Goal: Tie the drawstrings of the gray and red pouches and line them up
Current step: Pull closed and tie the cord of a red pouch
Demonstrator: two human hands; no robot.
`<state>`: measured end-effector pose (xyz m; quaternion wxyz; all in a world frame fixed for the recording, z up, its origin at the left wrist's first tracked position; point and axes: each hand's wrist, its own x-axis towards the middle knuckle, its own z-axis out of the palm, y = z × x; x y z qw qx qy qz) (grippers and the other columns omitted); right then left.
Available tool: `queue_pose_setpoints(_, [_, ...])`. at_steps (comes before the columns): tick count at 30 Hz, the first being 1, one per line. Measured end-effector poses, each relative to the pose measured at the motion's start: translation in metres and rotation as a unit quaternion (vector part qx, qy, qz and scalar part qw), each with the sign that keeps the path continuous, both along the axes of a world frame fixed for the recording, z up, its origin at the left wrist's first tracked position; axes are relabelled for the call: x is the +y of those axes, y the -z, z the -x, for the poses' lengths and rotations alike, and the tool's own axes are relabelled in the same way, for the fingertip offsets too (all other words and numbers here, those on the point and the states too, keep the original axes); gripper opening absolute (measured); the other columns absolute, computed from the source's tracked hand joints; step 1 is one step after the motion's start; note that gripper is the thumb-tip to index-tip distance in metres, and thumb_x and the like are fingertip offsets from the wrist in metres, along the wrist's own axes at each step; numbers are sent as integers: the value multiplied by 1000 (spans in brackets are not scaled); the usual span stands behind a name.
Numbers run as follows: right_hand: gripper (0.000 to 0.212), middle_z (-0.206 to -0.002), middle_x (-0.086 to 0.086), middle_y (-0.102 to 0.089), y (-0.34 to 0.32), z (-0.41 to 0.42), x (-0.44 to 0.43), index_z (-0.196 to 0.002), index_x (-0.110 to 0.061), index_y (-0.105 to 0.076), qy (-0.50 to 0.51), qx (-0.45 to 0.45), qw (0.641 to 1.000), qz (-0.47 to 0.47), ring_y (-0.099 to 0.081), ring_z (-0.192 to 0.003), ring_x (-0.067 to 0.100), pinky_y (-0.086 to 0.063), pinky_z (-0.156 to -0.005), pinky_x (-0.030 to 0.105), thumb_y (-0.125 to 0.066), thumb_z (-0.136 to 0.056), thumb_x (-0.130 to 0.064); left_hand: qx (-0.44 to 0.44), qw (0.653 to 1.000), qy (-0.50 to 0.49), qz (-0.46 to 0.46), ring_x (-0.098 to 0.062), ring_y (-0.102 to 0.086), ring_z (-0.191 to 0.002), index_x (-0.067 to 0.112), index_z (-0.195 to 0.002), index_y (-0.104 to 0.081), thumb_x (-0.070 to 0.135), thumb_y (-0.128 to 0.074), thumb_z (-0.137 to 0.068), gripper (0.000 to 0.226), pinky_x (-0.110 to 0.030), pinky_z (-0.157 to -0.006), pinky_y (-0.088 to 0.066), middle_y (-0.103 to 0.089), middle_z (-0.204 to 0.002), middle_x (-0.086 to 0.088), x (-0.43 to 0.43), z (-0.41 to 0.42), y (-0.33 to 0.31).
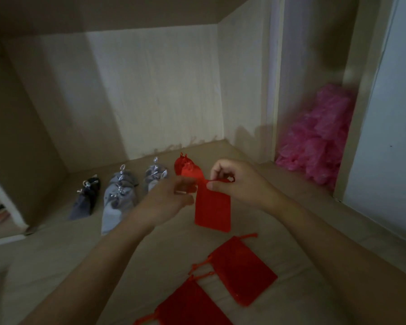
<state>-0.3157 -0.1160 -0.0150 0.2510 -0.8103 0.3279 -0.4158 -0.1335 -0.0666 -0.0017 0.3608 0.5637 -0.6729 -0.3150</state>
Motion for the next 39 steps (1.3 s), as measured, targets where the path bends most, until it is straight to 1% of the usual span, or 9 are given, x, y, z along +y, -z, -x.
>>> queue_pose_setpoints(4, [13,-62,-13,-53,-3,-17,16,-77,-18,-64,-59,28,998,-10,-47,-58,-1,-34,-58,17,-77,-76,-17,42,998,32,25,-8,-64,-93,14,-116,-62,-2,-58,-86,34,-10,-78,-47,-68,-105,-2,26,-11,18])
queue_pose_setpoints(7, [11,-62,-15,-57,-5,-25,24,-76,-19,-66,-81,24,996,-26,-49,-60,-4,-35,-60,14,-76,-78,-22,71,996,6,58,-6,-59,-67,17,-94,-71,9,-57,-91,16,-12,-64,-45,-68,-76,-6,29,-26,31])
queue_pose_setpoints(11, [21,-56,-19,-53,-4,-27,26,-80,-14,-66,-58,-24,996,-63,-45,-54,-5,-32,-56,11,-55,-95,-23,111,990,-23,84,-5,-45,-46,15,-60,-70,23,-60,-84,27,-13,-51,-39,-56,-53,-1,27,-36,41])
queue_pose_setpoints(16, [18,-53,-6,-35,-3,-24,18,-95,-8,-64,-56,-128,975,-171,-31,-42,-1,-37,-50,14,-46,-98,-8,125,985,-60,98,-5,-44,-44,4,-66,-66,35,-57,-82,36,-13,-48,-38,-52,-48,2,28,-44,42])
queue_pose_setpoints(21, [14,-63,-17,-57,3,-22,13,-88,-15,-63,11,-240,936,-258,-44,-39,-3,-39,-56,18,-53,-95,-10,215,972,-73,59,-8,-42,-47,9,-63,-55,24,-46,-96,37,-16,-51,-39,-47,-50,4,25,-49,41])
queue_pose_setpoints(24, [16,-72,-10,-50,3,-15,9,-87,-17,-60,54,-301,908,-285,-42,-37,-3,-38,-52,13,-50,-96,-7,246,963,-94,60,-6,-40,-47,10,-62,-53,22,-47,-96,37,-15,-49,-38,-45,-49,6,23,-54,41])
queue_pose_setpoints(27, [17,-58,-14,-48,5,-9,6,-90,-13,-58,55,-343,894,-282,-41,-37,-2,-37,-56,17,-46,-96,-2,255,959,-99,68,-5,-37,-46,10,-61,-53,21,-48,-96,37,-14,-47,-35,-43,-48,8,20,-55,44])
queue_pose_setpoints(34, [14,-44,-15,-38,4,-10,2,-92,-11,-60,23,-343,902,-262,-36,-37,1,-41,-53,16,-49,-95,-3,319,939,-101,79,-6,-42,-53,16,-58,-53,19,-46,-97,40,-22,-61,-38,-47,-56,3,18,-55,48])
queue_pose_setpoints(39, [12,-49,-3,-44,1,-12,6,-85,-9,-64,-27,-279,931,-235,-40,-42,3,-47,-57,17,-60,-86,2,469,882,-23,28,-10,-65,-84,17,-54,-51,12,-42,-91,38,-28,-85,-47,-67,-80,-2,20,-55,41])
